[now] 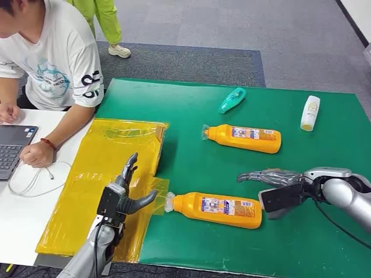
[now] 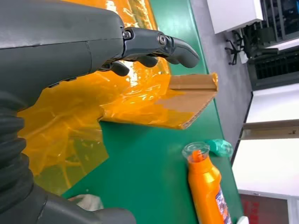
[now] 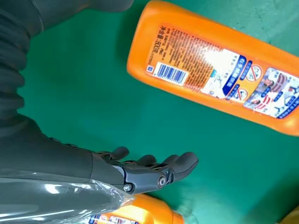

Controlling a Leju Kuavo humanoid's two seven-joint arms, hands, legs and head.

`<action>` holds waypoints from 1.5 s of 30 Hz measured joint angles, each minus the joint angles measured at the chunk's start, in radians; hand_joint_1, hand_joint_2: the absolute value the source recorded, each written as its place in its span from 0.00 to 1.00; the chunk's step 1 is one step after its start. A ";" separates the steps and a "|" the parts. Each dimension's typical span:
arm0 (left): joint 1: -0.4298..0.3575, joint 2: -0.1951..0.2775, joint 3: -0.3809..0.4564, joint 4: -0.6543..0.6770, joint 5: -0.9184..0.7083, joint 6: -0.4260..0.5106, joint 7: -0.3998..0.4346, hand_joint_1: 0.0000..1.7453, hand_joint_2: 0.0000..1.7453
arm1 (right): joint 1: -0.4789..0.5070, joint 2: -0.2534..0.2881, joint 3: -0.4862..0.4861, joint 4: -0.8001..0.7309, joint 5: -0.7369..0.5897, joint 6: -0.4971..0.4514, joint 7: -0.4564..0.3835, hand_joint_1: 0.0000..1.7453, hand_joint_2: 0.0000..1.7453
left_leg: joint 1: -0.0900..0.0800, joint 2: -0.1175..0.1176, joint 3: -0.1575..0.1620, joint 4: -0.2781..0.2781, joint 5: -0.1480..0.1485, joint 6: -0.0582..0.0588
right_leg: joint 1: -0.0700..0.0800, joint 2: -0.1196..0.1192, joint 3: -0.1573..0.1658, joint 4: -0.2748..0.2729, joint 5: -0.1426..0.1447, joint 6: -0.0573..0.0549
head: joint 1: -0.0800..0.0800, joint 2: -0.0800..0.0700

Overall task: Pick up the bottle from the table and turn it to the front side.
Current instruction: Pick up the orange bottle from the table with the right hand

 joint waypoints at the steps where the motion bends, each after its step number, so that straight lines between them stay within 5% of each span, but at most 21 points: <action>1: -0.001 0.000 0.000 0.000 0.001 0.000 0.000 0.00 1.00 | -0.002 -0.002 0.002 0.000 -0.006 0.003 -0.001 0.00 1.00 | 0.000 0.000 0.000 0.000 0.000 0.000 | 0.000 0.000 0.000 0.000 0.000 0.000 | 0.000 0.000; 20: -0.022 0.000 -0.034 0.006 0.040 0.005 -0.007 0.00 1.00 | -0.035 -0.015 0.107 0.021 -0.170 0.037 -0.003 0.00 1.00 | 0.000 0.000 -0.001 0.000 0.000 0.000 | 0.000 0.000 0.000 0.000 0.000 0.000 | 0.000 0.000; 34: -0.018 -0.010 -0.041 0.011 0.042 0.035 0.000 0.00 1.00 | 0.116 0.118 0.091 0.085 0.072 -0.220 0.043 0.00 1.00 | 0.000 0.000 -0.001 0.000 0.000 0.000 | 0.000 0.000 -0.001 0.000 0.000 0.000 | 0.000 0.000; 45: -0.014 -0.014 -0.041 0.011 0.028 0.031 0.003 0.00 1.00 | 0.199 0.184 0.016 0.115 0.129 -0.237 0.047 0.00 1.00 | 0.000 0.000 -0.002 0.000 0.000 0.000 | 0.000 0.000 -0.001 0.000 0.000 0.000 | 0.000 0.000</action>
